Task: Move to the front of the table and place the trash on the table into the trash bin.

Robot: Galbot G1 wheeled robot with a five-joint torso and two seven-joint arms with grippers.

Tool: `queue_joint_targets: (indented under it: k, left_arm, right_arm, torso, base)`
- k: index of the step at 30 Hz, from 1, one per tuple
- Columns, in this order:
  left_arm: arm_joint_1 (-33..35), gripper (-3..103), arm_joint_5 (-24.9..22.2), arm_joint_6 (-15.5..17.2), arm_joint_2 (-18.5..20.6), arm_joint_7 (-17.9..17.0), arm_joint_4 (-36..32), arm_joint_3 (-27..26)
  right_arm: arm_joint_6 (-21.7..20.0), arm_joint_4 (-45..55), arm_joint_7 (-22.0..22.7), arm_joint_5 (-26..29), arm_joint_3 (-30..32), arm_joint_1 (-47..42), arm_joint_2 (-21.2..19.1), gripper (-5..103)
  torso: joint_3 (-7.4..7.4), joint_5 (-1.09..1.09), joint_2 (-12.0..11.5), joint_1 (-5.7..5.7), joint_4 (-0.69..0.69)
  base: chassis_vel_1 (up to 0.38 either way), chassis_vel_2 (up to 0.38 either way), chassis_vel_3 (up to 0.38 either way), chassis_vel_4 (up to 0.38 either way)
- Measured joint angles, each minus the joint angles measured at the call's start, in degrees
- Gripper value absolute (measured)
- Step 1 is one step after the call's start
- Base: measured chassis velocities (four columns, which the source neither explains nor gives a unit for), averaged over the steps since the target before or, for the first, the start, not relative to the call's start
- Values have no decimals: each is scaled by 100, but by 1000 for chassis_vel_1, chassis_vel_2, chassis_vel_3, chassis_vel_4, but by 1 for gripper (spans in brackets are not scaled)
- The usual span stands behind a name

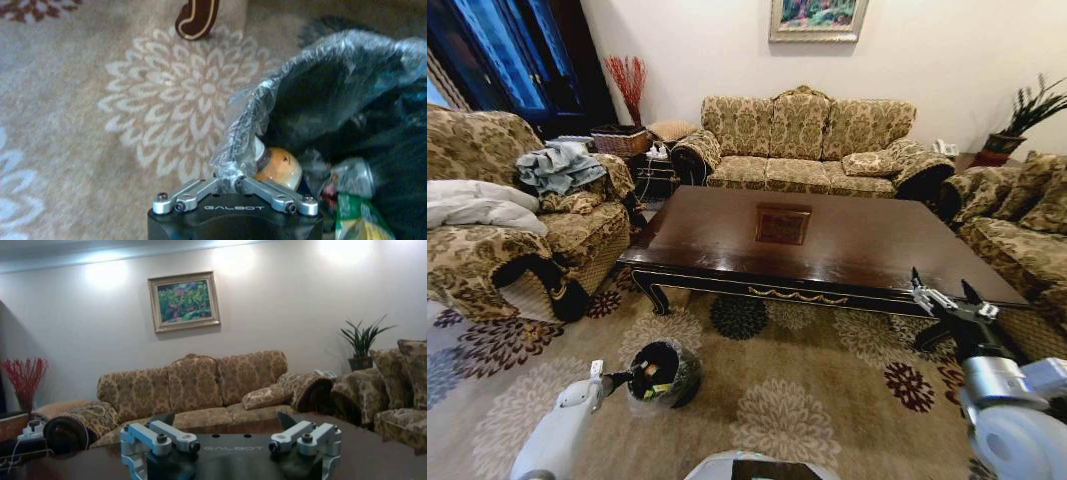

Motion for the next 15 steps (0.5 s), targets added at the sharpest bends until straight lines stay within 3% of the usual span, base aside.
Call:
queue_joint_targets:
  k: [1, 4, 8, 12, 15]
  left_arm:
    - [0, 0, 0, 0, 0, 0, 0, 0]
    - [381, 0, -80, 429, 307, 64, -416, -12]
    - [679, 0, -191, 564, 698, 72, -760, -4]
    - [847, 0, -384, 593, 865, 60, -1006, -16]
    - [909, 0, -641, 569, 950, -4, -1172, -62]
  right_arm:
    - [0, 0, 0, 0, 0, 0, 0, 100]
    - [36, -73, -9, -35, -96, 62, 60, 100]
    - [108, -157, -34, -126, -220, 85, 145, 100]
    - [173, -206, -73, -193, -298, 68, 233, 100]
    - [288, -300, -139, -294, -388, -34, 312, 100]
  torso:
    - [0, 0, 0, 0, 0]
    - [2, -17, -1, 1, 1]
    - [3, 5, -1, 1, 6]
    - [3, -4, -1, 1, 8]
    - [2, 3, -1, 1, -1]
  base:
    - [0, 0, 0, 0]
    - [0, 0, 0, 0]
    - [0, 0, 0, 0]
    - [0, 0, 0, 0]
    - [0, 0, 0, 0]
